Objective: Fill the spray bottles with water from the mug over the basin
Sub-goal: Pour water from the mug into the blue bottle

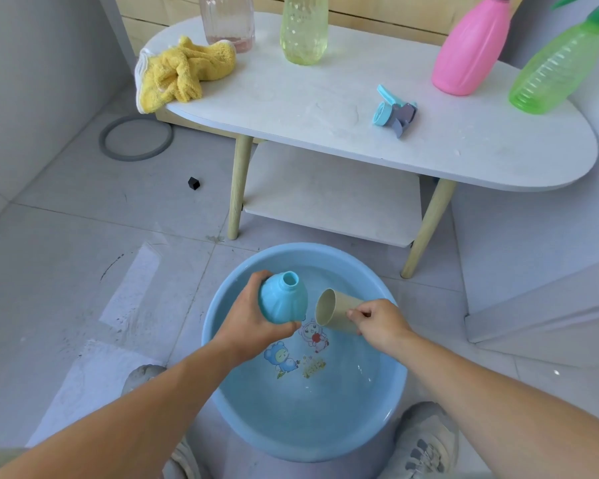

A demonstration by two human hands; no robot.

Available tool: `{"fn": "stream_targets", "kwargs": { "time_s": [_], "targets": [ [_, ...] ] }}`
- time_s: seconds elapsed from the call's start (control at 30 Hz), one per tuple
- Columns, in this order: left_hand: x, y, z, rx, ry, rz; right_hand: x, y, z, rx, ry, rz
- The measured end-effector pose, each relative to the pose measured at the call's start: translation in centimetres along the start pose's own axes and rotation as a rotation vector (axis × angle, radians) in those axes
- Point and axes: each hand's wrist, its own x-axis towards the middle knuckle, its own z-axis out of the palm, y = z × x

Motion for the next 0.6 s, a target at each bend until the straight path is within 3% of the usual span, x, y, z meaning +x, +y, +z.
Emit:
{"fn": "stream_targets", "kwargs": {
  "time_s": [0.3, 0.47, 0.6],
  "targets": [
    [-0.1, -0.2, -0.5, -0.012, 0.034, -0.002, -0.6, -3.2, -4.7, 0.459, 0.028, -0.129],
    [-0.4, 0.4, -0.5, -0.011, 0.040, 0.012, -2.3, -5.3, -8.3, 0.480, 0.044, -0.252],
    [-0.6, 0.6, -0.5, -0.015, 0.024, 0.011, -1.9, -4.6, -8.2, 0.447, 0.036, -0.203]
  ]
}}
